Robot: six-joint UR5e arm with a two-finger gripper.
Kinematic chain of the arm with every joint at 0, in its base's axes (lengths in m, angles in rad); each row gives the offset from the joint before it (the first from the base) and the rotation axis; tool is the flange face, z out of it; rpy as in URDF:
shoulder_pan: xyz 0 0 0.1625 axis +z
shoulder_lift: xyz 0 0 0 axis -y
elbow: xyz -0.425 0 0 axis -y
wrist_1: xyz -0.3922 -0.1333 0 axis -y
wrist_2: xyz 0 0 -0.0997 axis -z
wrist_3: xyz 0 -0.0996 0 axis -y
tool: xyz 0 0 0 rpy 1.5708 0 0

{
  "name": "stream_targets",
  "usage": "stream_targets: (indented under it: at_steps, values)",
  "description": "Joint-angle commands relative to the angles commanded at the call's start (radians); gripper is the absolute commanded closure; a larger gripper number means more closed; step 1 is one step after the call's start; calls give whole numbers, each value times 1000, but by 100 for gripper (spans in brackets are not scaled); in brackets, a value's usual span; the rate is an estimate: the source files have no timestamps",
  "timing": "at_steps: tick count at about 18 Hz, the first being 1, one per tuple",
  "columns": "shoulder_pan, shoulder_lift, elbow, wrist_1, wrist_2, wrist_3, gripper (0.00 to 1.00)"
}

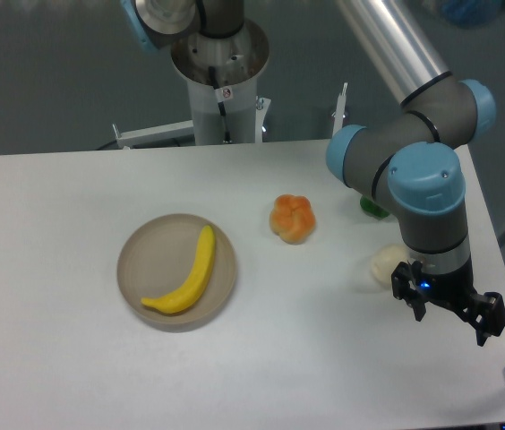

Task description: Pick up the banana from the plate

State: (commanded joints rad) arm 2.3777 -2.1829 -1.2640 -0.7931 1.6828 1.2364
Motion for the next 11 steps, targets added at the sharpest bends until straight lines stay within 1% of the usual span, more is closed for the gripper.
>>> stream_targets:
  at_steps: [3,8,11]
  values:
    - [0,-2,5,2,0,-2,0]
    - [-5,6,-11,0,0,-5,0]
    - [-28,17,-21,-3,3,-9,0]
